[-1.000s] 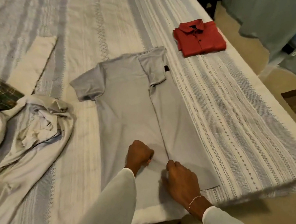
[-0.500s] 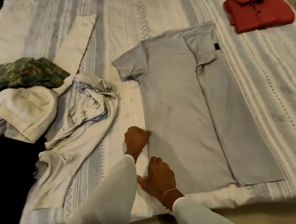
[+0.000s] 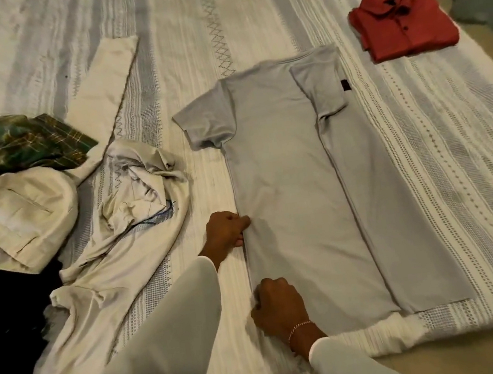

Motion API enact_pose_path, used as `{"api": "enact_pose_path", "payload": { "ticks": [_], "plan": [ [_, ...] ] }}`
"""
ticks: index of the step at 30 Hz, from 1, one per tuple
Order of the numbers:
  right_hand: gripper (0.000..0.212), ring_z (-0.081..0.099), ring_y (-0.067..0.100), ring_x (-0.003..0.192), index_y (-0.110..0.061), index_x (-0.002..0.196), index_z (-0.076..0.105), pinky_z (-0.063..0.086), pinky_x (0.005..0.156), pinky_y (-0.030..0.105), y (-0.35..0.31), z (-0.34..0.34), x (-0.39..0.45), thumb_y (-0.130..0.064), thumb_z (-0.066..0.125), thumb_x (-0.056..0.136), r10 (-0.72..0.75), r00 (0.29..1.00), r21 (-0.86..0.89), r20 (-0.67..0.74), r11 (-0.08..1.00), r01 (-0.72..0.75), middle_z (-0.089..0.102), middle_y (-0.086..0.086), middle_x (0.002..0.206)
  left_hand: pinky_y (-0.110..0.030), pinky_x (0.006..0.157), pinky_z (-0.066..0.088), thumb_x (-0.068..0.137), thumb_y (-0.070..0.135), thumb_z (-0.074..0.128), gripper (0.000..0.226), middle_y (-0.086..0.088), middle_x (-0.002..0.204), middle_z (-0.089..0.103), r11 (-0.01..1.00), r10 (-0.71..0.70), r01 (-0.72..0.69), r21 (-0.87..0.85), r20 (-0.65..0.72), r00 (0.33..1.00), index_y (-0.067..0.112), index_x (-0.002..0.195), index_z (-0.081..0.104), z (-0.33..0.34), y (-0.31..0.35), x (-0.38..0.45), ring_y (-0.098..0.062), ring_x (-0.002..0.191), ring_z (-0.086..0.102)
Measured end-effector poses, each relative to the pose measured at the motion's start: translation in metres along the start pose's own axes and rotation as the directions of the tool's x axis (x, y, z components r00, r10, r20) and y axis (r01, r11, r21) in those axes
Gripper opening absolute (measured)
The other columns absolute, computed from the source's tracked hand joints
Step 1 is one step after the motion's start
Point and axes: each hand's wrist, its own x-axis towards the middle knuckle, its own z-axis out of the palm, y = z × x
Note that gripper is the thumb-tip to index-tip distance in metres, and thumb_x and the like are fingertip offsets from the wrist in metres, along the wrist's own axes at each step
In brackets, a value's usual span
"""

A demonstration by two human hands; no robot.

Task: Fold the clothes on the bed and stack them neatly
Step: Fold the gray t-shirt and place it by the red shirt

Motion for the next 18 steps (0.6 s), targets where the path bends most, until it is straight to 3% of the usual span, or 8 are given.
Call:
{"api": "enact_pose_path", "payload": {
  "ticks": [4, 6, 8, 10, 12, 15, 18],
  "plan": [
    [0.014, 0.068, 0.019, 0.081, -0.015, 0.089, 0.064, 0.058, 0.072, 0.030, 0.007, -0.017, -0.003, -0.026, 0.071, 0.082, 0.031, 0.999, 0.204, 0.036, 0.978, -0.037, 0.069, 0.005, 0.092, -0.036, 0.061, 0.059, 0.085, 0.012, 0.077, 0.011, -0.016, 0.087, 0.069, 0.998, 0.021, -0.025, -0.063, -0.076, 0.997, 0.006, 0.081, 0.068, 0.008, 0.018, 0.021, -0.026, 0.071, 0.066],
    [0.014, 0.067, 0.011, 0.066, -0.012, 0.088, 0.066, 0.057, 0.063, 0.023, 0.017, -0.033, -0.008, -0.021, 0.074, 0.082, 0.046, 0.997, 0.353, 0.066, 0.933, -0.067, 0.070, 0.002, 0.081, -0.040, 0.067, 0.061, 0.084, 0.014, 0.076, 0.009, -0.015, 0.096, 0.072, 0.995, 0.042, -0.057, -0.086, -0.164, 0.986, 0.010, 0.091, 0.072, 0.012, 0.030, 0.029, -0.029, 0.078, 0.069],
    [0.012, 0.064, 0.006, 0.063, -0.014, 0.088, 0.067, 0.055, 0.063, 0.019, 0.034, -0.052, -0.014, -0.021, 0.075, 0.082, 0.049, 0.996, 0.436, 0.072, 0.897, -0.075, 0.068, -0.002, 0.076, -0.043, 0.077, 0.062, 0.082, 0.017, 0.076, 0.018, -0.011, 0.103, 0.073, 0.990, 0.078, -0.100, -0.096, -0.217, 0.973, 0.016, 0.099, 0.074, 0.021, 0.043, 0.033, -0.030, 0.088, 0.071],
    [0.011, 0.066, 0.011, 0.067, -0.017, 0.087, 0.066, 0.061, 0.073, 0.031, 0.053, -0.067, -0.018, -0.021, 0.075, 0.082, 0.063, 0.994, 0.520, 0.091, 0.848, -0.101, 0.068, -0.002, 0.073, -0.044, 0.079, 0.062, 0.082, 0.016, 0.075, 0.030, -0.009, 0.108, 0.073, 0.981, 0.108, -0.139, -0.138, -0.208, 0.972, 0.017, 0.111, 0.073, 0.032, 0.058, 0.031, -0.029, 0.090, 0.071],
    [0.012, 0.066, 0.017, 0.067, -0.013, 0.090, 0.067, 0.063, 0.071, 0.041, 0.075, -0.080, -0.023, -0.016, 0.075, 0.083, 0.103, 0.987, 0.620, 0.127, 0.768, -0.160, 0.068, 0.001, 0.070, -0.045, 0.078, 0.063, 0.080, 0.018, 0.074, 0.046, -0.011, 0.109, 0.073, 0.972, 0.158, -0.184, -0.148, -0.173, 0.972, 0.018, 0.125, 0.069, 0.050, 0.072, 0.031, -0.030, 0.089, 0.072],
    [0.009, 0.064, 0.016, 0.062, -0.008, 0.091, 0.066, 0.056, 0.057, 0.031, 0.103, -0.098, -0.030, -0.011, 0.074, 0.087, 0.150, 0.981, 0.662, 0.123, 0.724, -0.194, 0.067, 0.004, 0.068, -0.048, 0.082, 0.061, 0.066, 0.034, 0.070, 0.067, -0.012, 0.099, 0.076, 0.966, 0.241, -0.252, -0.066, -0.137, 0.961, 0.022, 0.132, 0.066, 0.082, 0.083, 0.038, -0.034, 0.090, 0.073],
    [0.006, 0.065, 0.014, 0.060, -0.012, 0.090, 0.065, 0.055, 0.055, 0.027, 0.133, -0.106, -0.029, -0.014, 0.071, 0.091, 0.219, 0.976, 0.632, 0.014, 0.755, -0.179, 0.069, 0.005, 0.073, -0.048, 0.083, 0.060, 0.065, 0.037, 0.069, 0.072, -0.013, 0.102, 0.076, 0.964, 0.257, -0.263, -0.039, -0.116, 0.959, 0.024, 0.136, 0.063, 0.116, 0.091, 0.041, -0.034, 0.087, 0.073]
  ]
}}
